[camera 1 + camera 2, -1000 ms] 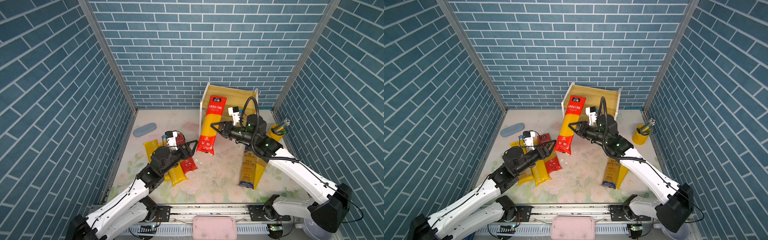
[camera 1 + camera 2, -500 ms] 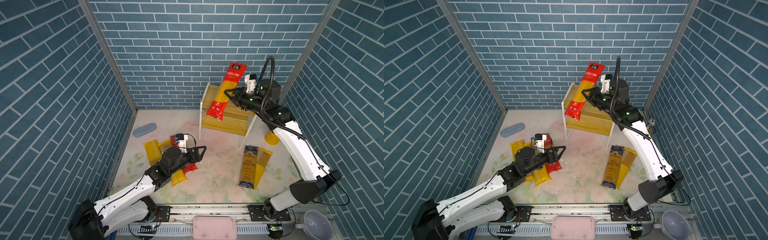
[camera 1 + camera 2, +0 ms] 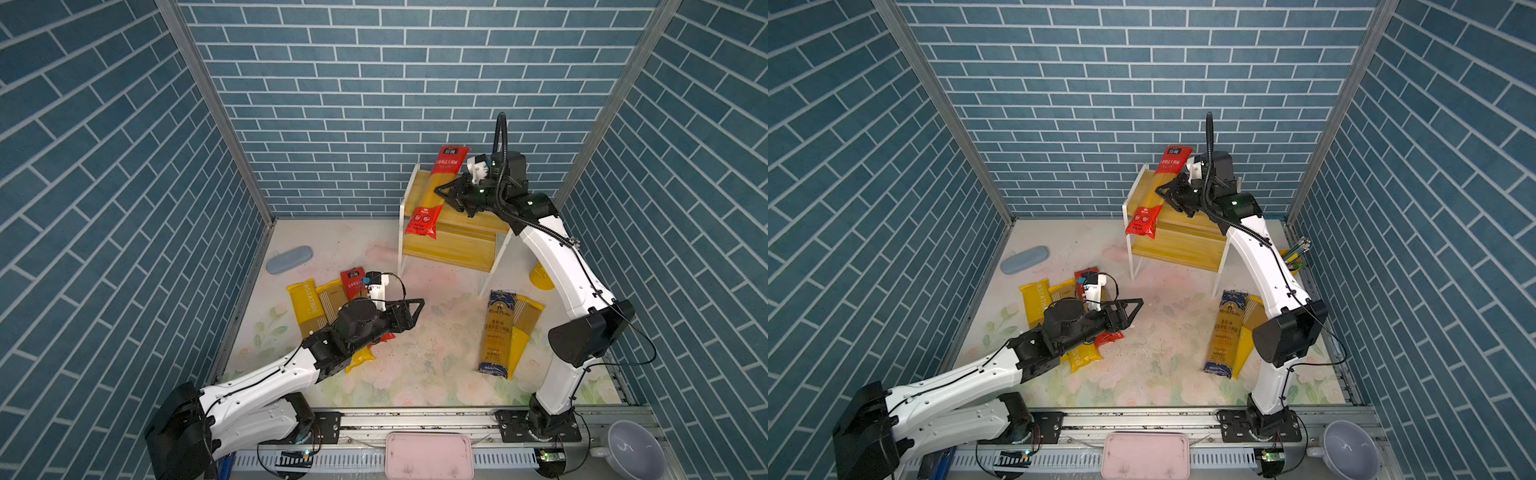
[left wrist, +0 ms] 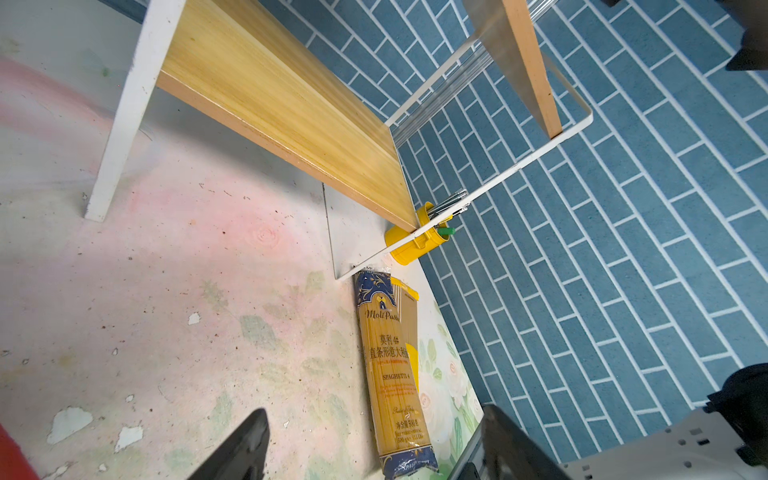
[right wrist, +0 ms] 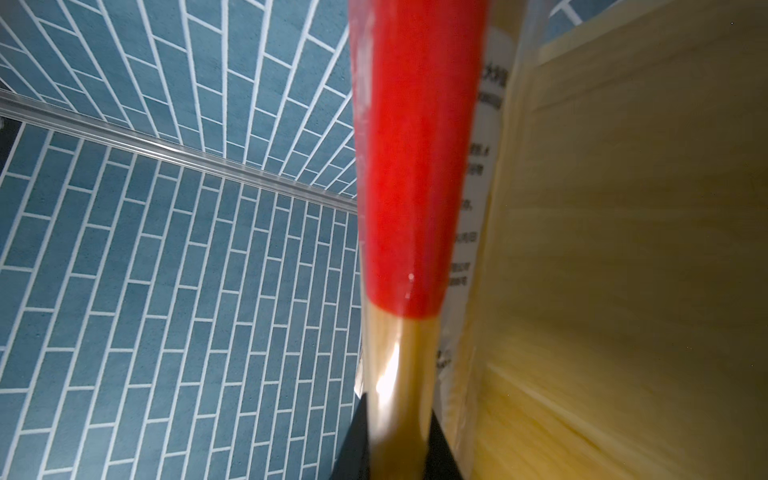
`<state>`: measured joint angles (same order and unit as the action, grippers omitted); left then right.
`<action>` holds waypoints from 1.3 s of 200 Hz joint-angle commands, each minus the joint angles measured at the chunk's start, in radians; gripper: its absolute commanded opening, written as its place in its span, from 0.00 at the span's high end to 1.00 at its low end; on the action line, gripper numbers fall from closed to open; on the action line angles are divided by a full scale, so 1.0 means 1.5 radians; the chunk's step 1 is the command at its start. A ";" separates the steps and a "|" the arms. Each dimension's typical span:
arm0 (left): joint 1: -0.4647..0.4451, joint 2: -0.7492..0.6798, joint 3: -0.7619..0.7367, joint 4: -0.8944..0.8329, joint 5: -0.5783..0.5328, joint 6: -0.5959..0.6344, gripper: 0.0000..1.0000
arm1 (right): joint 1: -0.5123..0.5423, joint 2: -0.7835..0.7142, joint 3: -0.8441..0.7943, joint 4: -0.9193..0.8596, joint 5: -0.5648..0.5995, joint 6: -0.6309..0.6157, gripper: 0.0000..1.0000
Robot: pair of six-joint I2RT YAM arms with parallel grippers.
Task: Place and organize the pasta boxes and bags onto the shelf
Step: 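Lower the red bag onto the upper shelf tier with the right gripper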
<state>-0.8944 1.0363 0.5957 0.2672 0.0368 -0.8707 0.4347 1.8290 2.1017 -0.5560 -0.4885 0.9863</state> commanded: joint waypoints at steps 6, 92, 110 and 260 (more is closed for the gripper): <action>-0.003 -0.001 0.013 0.013 -0.012 0.008 0.19 | -0.014 0.002 0.067 0.080 -0.017 -0.017 1.00; -0.003 -0.003 0.001 0.021 -0.023 0.001 0.19 | -0.022 0.090 0.135 0.060 -0.003 -0.005 1.00; -0.003 -0.010 -0.004 0.020 -0.027 0.000 0.19 | -0.024 0.093 0.128 0.038 -0.003 -0.004 0.99; -0.003 -0.011 -0.007 0.017 -0.049 0.013 0.18 | -0.035 -0.010 0.052 -0.064 0.056 -0.021 0.57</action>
<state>-0.8951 1.0191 0.5903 0.2859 -0.0265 -0.8719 0.3904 1.8645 2.2101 -0.6109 -0.4507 0.9981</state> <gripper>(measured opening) 0.816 0.431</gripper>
